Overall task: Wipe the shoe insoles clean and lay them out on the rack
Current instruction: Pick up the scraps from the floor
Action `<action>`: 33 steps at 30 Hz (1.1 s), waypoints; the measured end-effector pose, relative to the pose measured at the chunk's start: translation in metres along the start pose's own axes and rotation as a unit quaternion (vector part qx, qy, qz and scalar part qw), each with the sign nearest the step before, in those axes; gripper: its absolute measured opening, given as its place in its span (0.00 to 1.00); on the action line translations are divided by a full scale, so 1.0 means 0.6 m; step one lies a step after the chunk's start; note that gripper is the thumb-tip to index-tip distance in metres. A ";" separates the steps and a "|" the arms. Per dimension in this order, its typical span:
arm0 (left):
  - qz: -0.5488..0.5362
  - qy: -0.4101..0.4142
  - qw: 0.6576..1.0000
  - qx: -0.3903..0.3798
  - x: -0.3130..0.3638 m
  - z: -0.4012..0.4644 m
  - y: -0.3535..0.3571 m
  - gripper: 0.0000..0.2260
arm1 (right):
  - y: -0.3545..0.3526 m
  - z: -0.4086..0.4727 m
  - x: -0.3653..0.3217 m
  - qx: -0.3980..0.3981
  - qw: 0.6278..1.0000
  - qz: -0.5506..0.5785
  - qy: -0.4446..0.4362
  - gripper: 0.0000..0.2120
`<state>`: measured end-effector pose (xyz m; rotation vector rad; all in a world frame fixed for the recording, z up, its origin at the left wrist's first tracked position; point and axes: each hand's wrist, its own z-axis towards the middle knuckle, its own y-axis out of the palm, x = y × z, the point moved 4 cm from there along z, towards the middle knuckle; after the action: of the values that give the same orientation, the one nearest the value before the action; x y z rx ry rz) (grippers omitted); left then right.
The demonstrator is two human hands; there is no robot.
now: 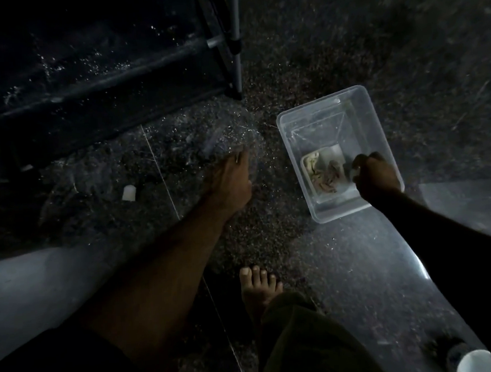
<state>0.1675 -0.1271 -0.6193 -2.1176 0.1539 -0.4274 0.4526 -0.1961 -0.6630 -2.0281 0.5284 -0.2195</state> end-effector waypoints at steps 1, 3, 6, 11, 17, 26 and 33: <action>0.004 -0.003 1.000 -0.006 -0.004 -0.001 0.003 0.31 | 0.000 0.001 0.000 0.000 1.000 -0.003 -0.003 0.09; 0.006 -0.008 1.000 -0.010 -0.012 -0.001 0.006 0.31 | -0.004 0.003 -0.002 -0.001 1.000 -0.008 -0.007 0.11; 0.000 -0.006 1.000 -0.006 -0.018 -0.004 0.005 0.31 | -0.018 -0.001 -0.005 -0.002 1.000 -0.013 0.003 0.16; -0.027 -0.038 0.999 -0.004 -0.043 -0.027 0.000 0.28 | -0.056 -0.014 -0.025 0.026 0.999 -0.042 0.001 0.17; -0.061 -0.085 0.995 -0.006 -0.104 -0.062 -0.015 0.29 | -0.105 -0.009 -0.153 0.066 0.990 -0.032 -0.122 0.15; -0.039 -0.159 0.986 0.001 -0.227 -0.117 -0.050 0.29 | -0.100 -0.019 -0.436 0.018 0.959 -0.075 -0.274 0.15; -0.063 -0.191 0.979 0.034 -0.321 -0.147 -0.026 0.26 | -0.043 -0.041 -0.547 0.003 0.942 -0.091 -0.323 0.19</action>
<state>-0.0447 -0.1356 -0.6091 -2.1059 -0.2140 -0.0901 0.1593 -0.0558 -0.6075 -1.9941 -0.0743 0.3320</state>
